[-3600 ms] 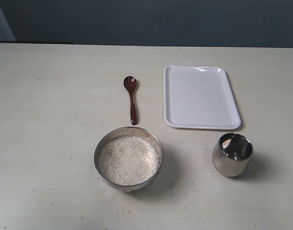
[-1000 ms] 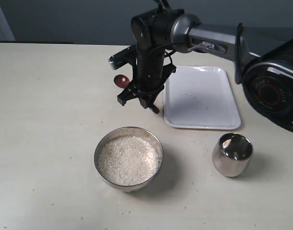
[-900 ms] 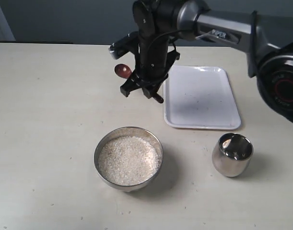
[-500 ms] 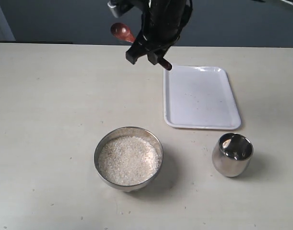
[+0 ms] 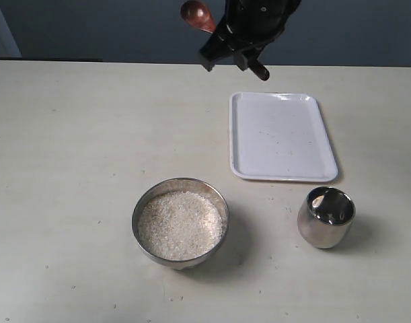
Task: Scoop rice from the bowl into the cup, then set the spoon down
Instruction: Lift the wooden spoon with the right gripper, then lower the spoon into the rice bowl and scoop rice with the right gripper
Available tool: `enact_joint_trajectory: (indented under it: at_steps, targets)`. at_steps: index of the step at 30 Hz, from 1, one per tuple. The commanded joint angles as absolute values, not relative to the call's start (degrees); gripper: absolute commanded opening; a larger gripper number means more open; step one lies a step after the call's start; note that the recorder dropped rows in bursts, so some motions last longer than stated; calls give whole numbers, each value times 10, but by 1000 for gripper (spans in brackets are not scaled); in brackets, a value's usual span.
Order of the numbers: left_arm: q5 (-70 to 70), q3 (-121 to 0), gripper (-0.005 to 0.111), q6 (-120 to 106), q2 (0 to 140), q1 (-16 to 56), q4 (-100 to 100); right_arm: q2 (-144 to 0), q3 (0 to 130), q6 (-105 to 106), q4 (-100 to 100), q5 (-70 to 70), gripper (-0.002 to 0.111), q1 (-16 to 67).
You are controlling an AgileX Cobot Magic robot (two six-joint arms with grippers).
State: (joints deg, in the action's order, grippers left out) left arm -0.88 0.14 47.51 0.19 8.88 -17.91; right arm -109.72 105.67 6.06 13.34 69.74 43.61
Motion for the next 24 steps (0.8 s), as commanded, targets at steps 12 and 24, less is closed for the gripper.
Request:
enact_joint_trajectory:
  at_steps: [12,24]
  targets:
    - [-4,0,0,475,0,92,-181,-973,843,93,121,700,-1,492]
    - [-4,0,0,475,0,92,-181,-975,752,98,167,700,-1,624]
